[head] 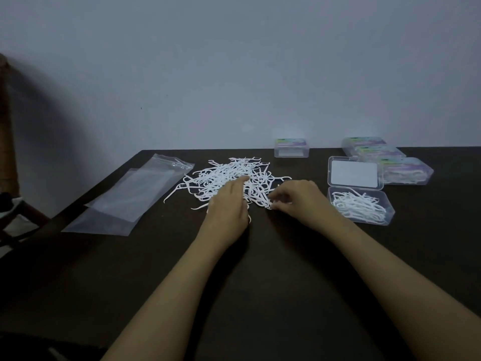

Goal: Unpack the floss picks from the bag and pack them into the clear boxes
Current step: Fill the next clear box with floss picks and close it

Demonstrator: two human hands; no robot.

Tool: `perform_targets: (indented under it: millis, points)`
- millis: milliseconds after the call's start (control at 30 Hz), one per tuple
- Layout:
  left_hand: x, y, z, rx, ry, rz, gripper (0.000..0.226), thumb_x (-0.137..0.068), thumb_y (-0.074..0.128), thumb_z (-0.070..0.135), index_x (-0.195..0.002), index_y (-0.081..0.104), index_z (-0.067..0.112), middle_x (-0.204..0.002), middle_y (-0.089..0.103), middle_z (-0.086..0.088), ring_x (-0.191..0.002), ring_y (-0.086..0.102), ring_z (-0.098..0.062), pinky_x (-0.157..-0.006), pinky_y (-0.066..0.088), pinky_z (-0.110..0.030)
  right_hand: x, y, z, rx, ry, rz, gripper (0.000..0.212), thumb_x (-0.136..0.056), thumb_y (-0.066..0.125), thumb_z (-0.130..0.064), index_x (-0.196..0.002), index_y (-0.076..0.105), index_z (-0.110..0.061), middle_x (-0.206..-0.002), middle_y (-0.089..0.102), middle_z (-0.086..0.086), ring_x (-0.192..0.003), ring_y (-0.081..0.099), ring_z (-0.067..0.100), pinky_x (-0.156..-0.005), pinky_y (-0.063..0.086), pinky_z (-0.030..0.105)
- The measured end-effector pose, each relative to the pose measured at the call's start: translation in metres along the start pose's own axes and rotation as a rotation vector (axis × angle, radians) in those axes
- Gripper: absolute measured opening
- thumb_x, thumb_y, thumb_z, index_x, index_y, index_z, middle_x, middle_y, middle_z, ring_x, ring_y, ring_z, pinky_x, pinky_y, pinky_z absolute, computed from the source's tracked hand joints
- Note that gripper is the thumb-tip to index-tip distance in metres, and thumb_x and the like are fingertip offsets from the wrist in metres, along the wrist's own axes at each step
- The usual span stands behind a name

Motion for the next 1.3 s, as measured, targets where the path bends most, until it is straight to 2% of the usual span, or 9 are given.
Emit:
perform_targets:
  millis: [133, 200, 300, 400, 500, 767, 967, 1133, 1300]
  points:
    - [0.002, -0.004, -0.025, -0.105, -0.287, -0.101, 0.058, -0.094, 0.030, 0.009, -0.148, 0.010, 0.011, -0.155, 0.013, -0.007, -0.144, 0.009, -0.019, -0.115, 0.000, -0.047, 0.004, 0.009, 0.001, 0.116, 0.144, 0.065, 0.053, -0.084, 0.048, -0.061, -0.119, 0.062, -0.025, -0.119, 0.055, 0.004, -0.116, 0.041, 0.023, -0.092, 0.035, 0.036]
    - [0.003, -0.002, -0.028, -0.152, -0.278, -0.147, 0.054, -0.094, 0.029, 0.008, -0.147, 0.017, 0.009, -0.154, 0.017, -0.009, -0.143, 0.011, -0.020, -0.117, 0.003, -0.045, 0.006, 0.017, -0.003, 0.182, 0.147, 0.002, 0.058, -0.083, 0.045, -0.065, -0.124, 0.057, -0.026, -0.124, 0.050, 0.005, -0.120, 0.038, 0.023, -0.095, 0.032, 0.037]
    - [0.000, -0.001, -0.025, -0.218, -0.159, -0.105, 0.047, -0.090, 0.033, 0.003, -0.137, 0.038, 0.005, -0.143, 0.038, -0.011, -0.134, 0.030, -0.024, -0.112, 0.023, -0.039, 0.006, 0.014, -0.011, 0.191, 0.115, 0.022, 0.042, -0.089, 0.047, -0.052, -0.118, 0.062, -0.026, -0.121, 0.051, 0.005, -0.120, 0.038, 0.022, -0.093, 0.031, 0.037]
    - [0.003, -0.003, -0.018, -0.245, -0.104, -0.024, 0.031, -0.089, 0.036, 0.003, -0.112, 0.058, 0.005, -0.118, 0.058, -0.011, -0.115, 0.048, -0.029, -0.094, 0.037, -0.036, 0.009, 0.010, -0.019, 0.191, 0.084, 0.056, 0.028, -0.093, 0.048, -0.036, -0.110, 0.067, -0.024, -0.115, 0.056, 0.004, -0.116, 0.041, 0.023, -0.090, 0.032, 0.037]
    - [0.006, -0.008, -0.015, -0.282, -0.092, 0.032, 0.024, -0.094, 0.040, 0.012, -0.099, 0.063, 0.008, -0.107, 0.063, -0.006, -0.107, 0.051, -0.027, -0.085, 0.038, -0.034, 0.012, 0.008, -0.021, 0.216, 0.061, 0.066, 0.025, -0.094, 0.047, -0.028, -0.107, 0.068, -0.022, -0.110, 0.059, 0.003, -0.112, 0.044, 0.023, -0.087, 0.032, 0.036]
    - [0.007, -0.013, -0.008, -0.374, -0.060, 0.060, 0.024, -0.096, 0.043, 0.024, -0.105, 0.064, 0.017, -0.106, 0.060, -0.002, -0.109, 0.046, -0.022, -0.090, 0.028, -0.032, 0.011, 0.005, -0.021, 0.361, 0.007, 0.082, 0.023, -0.093, 0.043, -0.016, -0.100, 0.065, -0.012, -0.106, 0.062, 0.004, -0.108, 0.047, 0.024, -0.087, 0.029, 0.034]
    - [0.010, -0.015, -0.014, 0.063, -0.119, 0.137, 0.009, -0.084, 0.065, 0.013, -0.090, 0.071, 0.012, -0.087, 0.068, -0.002, -0.088, 0.060, -0.021, -0.087, 0.043, -0.034, 0.010, 0.006, -0.019, 0.430, -0.061, 0.088, 0.019, -0.094, 0.042, -0.011, -0.104, 0.059, -0.011, -0.112, 0.058, 0.007, -0.110, 0.045, 0.026, -0.088, 0.029, 0.034]
    - [0.014, -0.023, -0.014, 0.316, -0.168, 0.258, 0.006, -0.078, 0.070, 0.005, -0.082, 0.072, 0.008, -0.065, 0.060, 0.012, -0.061, 0.051, 0.002, -0.061, 0.038, -0.005, 0.013, -0.010, -0.010, 0.298, -0.036, 0.184, 0.023, -0.096, 0.043, -0.016, -0.109, 0.061, -0.012, -0.113, 0.059, 0.005, -0.110, 0.045, 0.024, -0.088, 0.028, 0.033]
    - [0.011, -0.023, -0.002, 0.502, -0.138, 0.323, 0.008, -0.076, 0.072, 0.004, -0.078, 0.072, 0.011, -0.070, 0.064, 0.011, -0.062, 0.056, 0.009, -0.065, 0.042, -0.003, 0.031, -0.049, 0.023, 0.048, 0.006, 0.384, 0.018, -0.092, 0.052, -0.011, -0.099, 0.068, -0.004, -0.099, 0.065, 0.014, -0.099, 0.052, 0.032, -0.085, 0.032, 0.039]
Point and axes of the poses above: each hand's wrist, its own x-axis away from the middle knuckle, its own y-axis out of the palm, z = x × y, the point moved 4 cm from there along -x, towards the middle knuckle
